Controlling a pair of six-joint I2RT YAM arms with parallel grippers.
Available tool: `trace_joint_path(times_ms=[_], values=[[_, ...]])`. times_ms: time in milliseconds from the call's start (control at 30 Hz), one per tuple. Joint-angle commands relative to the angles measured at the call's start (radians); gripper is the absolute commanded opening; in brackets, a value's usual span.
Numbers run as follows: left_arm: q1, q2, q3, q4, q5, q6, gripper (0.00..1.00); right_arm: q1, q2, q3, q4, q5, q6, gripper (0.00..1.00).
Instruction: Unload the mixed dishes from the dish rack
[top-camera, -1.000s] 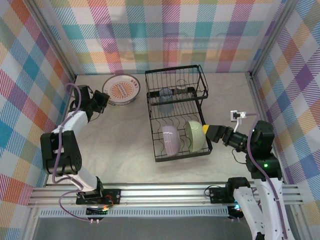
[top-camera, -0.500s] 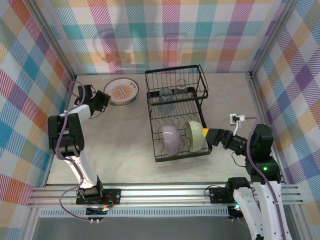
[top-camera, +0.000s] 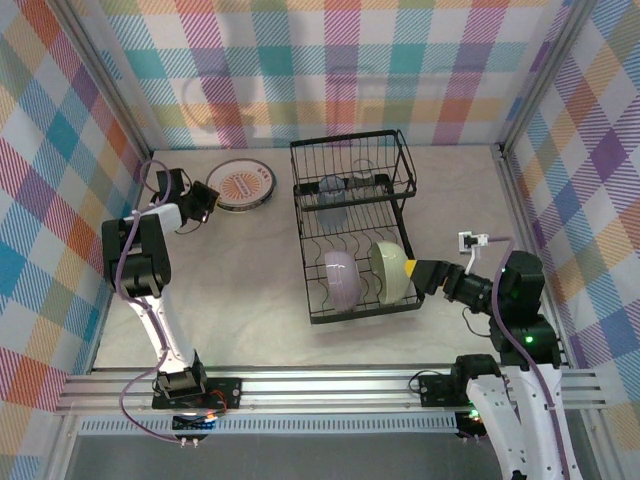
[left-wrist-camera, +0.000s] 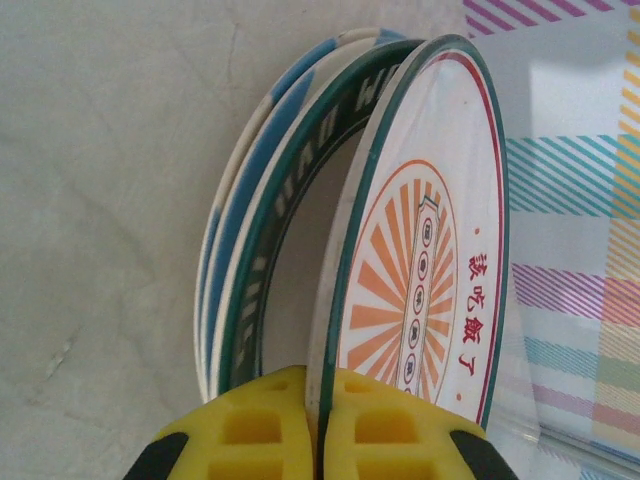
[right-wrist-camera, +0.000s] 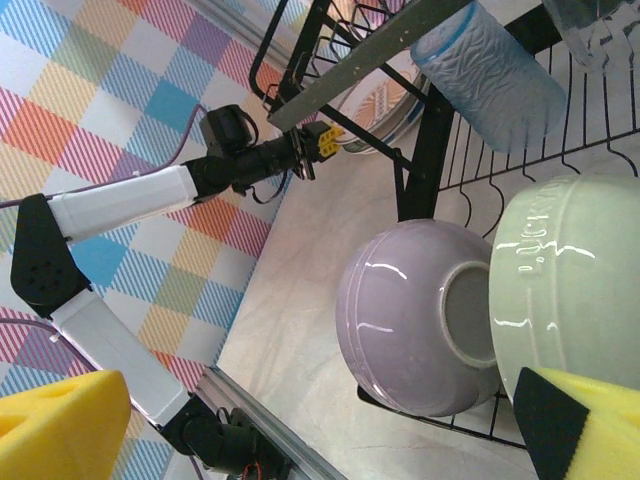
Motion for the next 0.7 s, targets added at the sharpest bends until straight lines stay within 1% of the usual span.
trace_joint_path(times_ms=[0,133,300,400,633,667], values=[[0.014,0.006,0.045,0.028,0.024,0.022,0.08,-0.003,-0.016,-0.010,-0.018,0.001,0.004,0.99],[0.013,0.020,0.062,0.016,0.029,0.021,0.13,-0.003,-0.025,-0.009,-0.025,-0.002,0.006,0.99],[0.014,0.027,0.074,0.005,0.028,0.022,0.25,-0.003,-0.038,-0.011,-0.027,-0.026,0.016,0.99],[0.014,0.024,0.074,0.003,0.029,0.024,0.37,-0.003,-0.046,-0.011,-0.035,-0.032,0.018,0.99],[0.014,-0.002,0.098,-0.056,0.011,0.044,0.71,-0.002,-0.052,-0.014,-0.037,-0.033,0.021,0.99],[0.014,-0.011,0.106,-0.076,0.004,0.055,0.78,-0.002,-0.052,-0.013,-0.040,-0.030,0.019,0.99]])
